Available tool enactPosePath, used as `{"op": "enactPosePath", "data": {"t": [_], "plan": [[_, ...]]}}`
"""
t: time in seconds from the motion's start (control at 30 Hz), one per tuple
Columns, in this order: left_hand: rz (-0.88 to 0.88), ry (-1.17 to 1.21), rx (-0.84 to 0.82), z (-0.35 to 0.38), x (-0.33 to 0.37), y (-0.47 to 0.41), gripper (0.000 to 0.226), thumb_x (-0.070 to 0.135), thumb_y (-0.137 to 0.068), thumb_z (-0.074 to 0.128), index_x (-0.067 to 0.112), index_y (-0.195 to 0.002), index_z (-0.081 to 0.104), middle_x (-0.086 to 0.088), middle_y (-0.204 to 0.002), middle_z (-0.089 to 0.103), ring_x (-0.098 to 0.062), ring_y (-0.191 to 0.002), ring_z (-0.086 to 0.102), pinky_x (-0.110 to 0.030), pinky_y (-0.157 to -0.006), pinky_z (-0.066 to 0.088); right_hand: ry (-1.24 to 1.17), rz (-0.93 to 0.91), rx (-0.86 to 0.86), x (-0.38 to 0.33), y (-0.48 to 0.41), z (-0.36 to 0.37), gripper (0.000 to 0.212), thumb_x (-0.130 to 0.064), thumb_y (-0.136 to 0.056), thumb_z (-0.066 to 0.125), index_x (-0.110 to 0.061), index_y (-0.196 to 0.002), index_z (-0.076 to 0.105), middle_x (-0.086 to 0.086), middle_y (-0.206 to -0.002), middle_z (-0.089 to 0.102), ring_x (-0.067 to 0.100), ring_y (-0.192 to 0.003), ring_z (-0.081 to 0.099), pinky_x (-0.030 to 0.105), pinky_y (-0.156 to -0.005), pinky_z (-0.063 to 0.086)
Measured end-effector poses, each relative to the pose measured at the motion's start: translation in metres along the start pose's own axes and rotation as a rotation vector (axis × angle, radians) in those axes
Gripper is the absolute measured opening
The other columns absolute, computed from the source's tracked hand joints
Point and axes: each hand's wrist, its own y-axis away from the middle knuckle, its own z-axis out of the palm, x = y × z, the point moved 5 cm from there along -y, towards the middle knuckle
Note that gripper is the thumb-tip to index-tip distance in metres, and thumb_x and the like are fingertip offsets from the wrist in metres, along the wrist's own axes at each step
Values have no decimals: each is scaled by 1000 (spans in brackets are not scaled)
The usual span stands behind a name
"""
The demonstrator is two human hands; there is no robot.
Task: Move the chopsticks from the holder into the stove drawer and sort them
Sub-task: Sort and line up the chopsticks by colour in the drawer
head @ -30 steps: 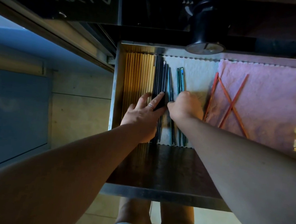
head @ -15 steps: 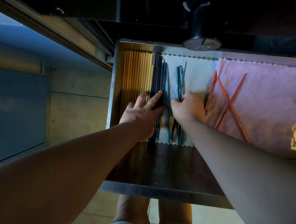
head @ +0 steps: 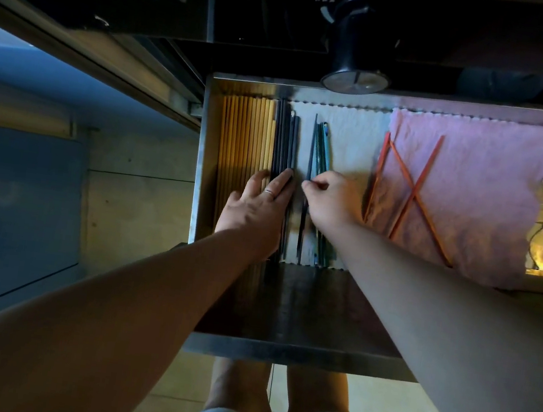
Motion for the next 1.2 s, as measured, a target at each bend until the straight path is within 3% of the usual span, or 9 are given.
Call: {"op": "enactPosePath", "data": {"t": [0.2, 0.47, 0.57, 0.67, 1.0, 1.2], "plan": [[27, 5, 22, 1, -10, 3, 85, 17, -94, 51, 34, -155, -5, 17, -161, -18, -21, -149, -8, -49, -113, 25, 104, 3, -29, -8, -1, 7, 20, -23, -92, 60, -9, -101, 73, 7, -102, 72, 17, -87, 64, 19, -72, 41], [3, -96, 95, -5, 7, -2, 84, 24, -86, 64, 45, -150, 13, 0, -160, 2, -31, -130, 23, -44, -101, 36, 183, -72, 96, 9, 5, -20, 17, -11, -90, 55, -12, -94, 71, 2, -94, 71, 18, -85, 61, 20, -63, 34], [17, -84, 91, -5, 6, -1, 81, 21, -86, 62, 48, -148, 17, 4, -161, -6, -32, -132, 20, -44, -101, 36, 211, -110, 72, 8, 3, -15, 14, -14, -89, 57, -13, -93, 70, 1, -92, 70, 15, -81, 59, 21, -64, 35], [62, -70, 40, 1, 3, 3, 80, 18, -89, 57, 51, -148, 14, 12, -161, -17, -33, -140, 9, -47, -105, 33, 198, -156, 83, 6, 0, -10, 14, -13, -88, 58, -12, -94, 70, 6, -97, 71, 24, -90, 65, 22, -70, 41], [82, -26, 12, 0, -2, 5, 80, 18, -92, 50, 52, -149, 6, 16, -162, -14, -30, -144, 1, -52, -111, 29, 508, -140, 53, -8, -3, -5, 25, -32, -92, 58, -13, -104, 68, 8, -101, 69, 30, -96, 65, 33, -74, 51], [79, -24, 7, -2, -2, 6, 82, 16, -91, 50, 52, -150, 5, 15, -162, -13, -30, -144, 2, -53, -111, 29, 507, -68, 23, -9, -9, -2, 21, -29, -90, 60, -10, -97, 68, 10, -96, 69, 32, -91, 67, 34, -72, 52]]}}
